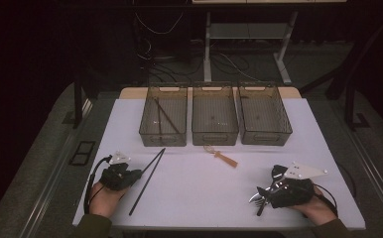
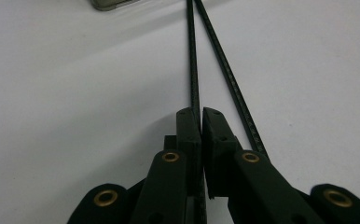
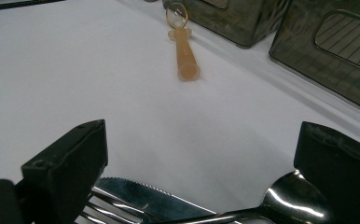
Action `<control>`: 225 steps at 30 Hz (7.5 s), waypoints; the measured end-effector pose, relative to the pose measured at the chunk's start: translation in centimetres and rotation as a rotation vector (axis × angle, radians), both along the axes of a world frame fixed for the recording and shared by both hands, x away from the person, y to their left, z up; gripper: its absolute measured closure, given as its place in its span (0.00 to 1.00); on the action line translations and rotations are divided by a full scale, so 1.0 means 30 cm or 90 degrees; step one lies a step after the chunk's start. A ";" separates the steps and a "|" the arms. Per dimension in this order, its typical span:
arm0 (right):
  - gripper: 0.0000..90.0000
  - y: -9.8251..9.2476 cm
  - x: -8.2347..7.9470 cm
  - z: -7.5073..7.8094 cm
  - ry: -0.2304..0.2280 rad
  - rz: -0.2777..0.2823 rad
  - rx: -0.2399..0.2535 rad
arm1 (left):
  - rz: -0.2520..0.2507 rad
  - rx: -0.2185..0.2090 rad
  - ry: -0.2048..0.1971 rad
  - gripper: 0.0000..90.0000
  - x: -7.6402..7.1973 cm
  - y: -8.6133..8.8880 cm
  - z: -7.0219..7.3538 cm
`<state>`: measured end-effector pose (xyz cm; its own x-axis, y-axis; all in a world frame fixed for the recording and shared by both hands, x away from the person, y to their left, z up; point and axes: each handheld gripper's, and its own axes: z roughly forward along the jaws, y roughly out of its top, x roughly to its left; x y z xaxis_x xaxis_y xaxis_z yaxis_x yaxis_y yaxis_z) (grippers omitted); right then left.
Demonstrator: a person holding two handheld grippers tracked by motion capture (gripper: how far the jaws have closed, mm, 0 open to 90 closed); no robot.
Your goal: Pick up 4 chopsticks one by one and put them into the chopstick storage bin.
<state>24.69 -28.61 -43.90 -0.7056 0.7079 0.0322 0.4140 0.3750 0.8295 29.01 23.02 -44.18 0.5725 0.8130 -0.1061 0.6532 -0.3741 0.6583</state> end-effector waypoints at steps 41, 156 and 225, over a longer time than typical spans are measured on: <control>0.03 -0.003 0.001 0.006 -0.009 -0.012 0.012 | -0.064 -0.088 -0.117 0.95 0.000 -0.047 0.153; 0.03 -0.024 0.014 0.017 -0.013 -0.033 0.073 | 0.003 -0.087 -0.113 0.36 0.470 -0.190 0.271; 0.03 -0.007 0.009 0.013 -0.019 -0.027 0.044 | -0.017 0.037 -0.014 0.95 -0.058 -0.112 0.004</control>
<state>24.96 -28.82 -43.49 -0.6770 0.7334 0.0623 0.4032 0.2988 0.8650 27.26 19.66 -44.07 0.5955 0.8020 -0.0459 0.6280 -0.4292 0.6491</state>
